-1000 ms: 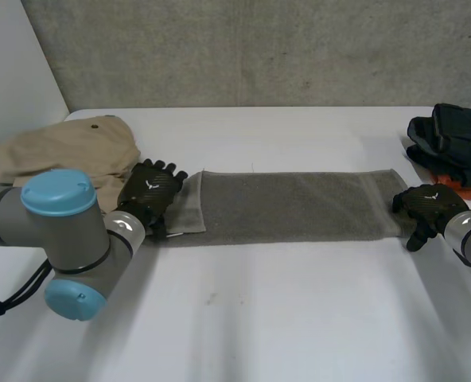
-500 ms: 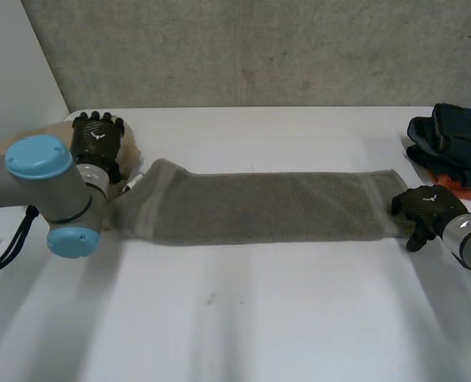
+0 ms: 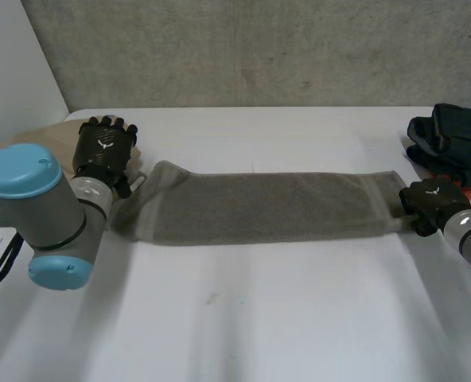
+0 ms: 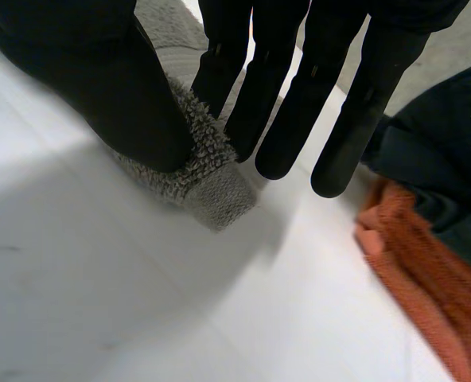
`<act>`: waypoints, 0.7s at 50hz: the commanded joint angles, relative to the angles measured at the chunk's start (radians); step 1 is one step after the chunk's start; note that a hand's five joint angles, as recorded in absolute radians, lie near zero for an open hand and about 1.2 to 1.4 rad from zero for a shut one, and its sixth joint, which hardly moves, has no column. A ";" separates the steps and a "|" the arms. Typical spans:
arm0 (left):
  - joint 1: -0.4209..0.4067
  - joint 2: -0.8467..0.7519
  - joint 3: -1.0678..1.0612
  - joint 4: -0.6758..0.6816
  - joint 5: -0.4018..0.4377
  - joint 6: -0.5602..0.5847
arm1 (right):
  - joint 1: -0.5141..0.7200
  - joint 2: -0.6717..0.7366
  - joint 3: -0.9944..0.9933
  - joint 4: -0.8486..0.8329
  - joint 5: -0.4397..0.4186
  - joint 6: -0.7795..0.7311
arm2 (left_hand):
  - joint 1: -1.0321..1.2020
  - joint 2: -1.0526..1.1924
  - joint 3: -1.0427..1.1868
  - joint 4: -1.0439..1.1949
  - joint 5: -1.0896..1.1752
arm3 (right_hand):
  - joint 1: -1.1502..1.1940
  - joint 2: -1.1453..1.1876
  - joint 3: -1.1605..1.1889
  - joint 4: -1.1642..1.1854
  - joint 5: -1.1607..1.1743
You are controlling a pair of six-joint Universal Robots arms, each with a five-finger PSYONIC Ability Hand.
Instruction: Fold the laundry.
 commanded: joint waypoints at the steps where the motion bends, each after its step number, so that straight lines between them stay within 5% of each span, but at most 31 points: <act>1: -0.002 0.026 -0.023 0.000 -0.002 -0.001 | -0.009 -0.005 0.000 -0.045 0.087 -0.085 | -0.050 -0.036 -0.044 -0.033 -0.033 | 0.277 0.233 0.243 0.242 0.254; 5: 0.000 0.071 -0.048 0.000 -0.002 -0.001 | -0.031 -0.017 0.015 -0.041 0.153 -0.121 | -0.056 -0.042 -0.050 -0.039 -0.039 | 0.277 0.233 0.243 0.242 0.254; 16: 0.014 0.206 -0.137 -0.005 0.027 -0.043 | -0.229 -0.145 0.052 -0.028 0.164 -0.416 | -0.056 -0.042 -0.050 -0.039 -0.039 | 0.277 0.233 0.243 0.242 0.254; 27: 0.034 0.260 -0.206 -0.005 0.050 -0.057 | 0.233 -0.199 0.037 -0.278 0.020 -0.430 | -0.056 -0.042 -0.050 -0.039 -0.039 | 0.277 0.233 0.243 0.242 0.254; 35: 0.031 0.278 -0.238 0.000 0.050 -0.061 | 0.593 -0.005 -0.020 -0.467 -0.165 -0.457 | -0.056 -0.042 -0.050 -0.039 -0.039 | 0.277 0.233 0.243 0.242 0.254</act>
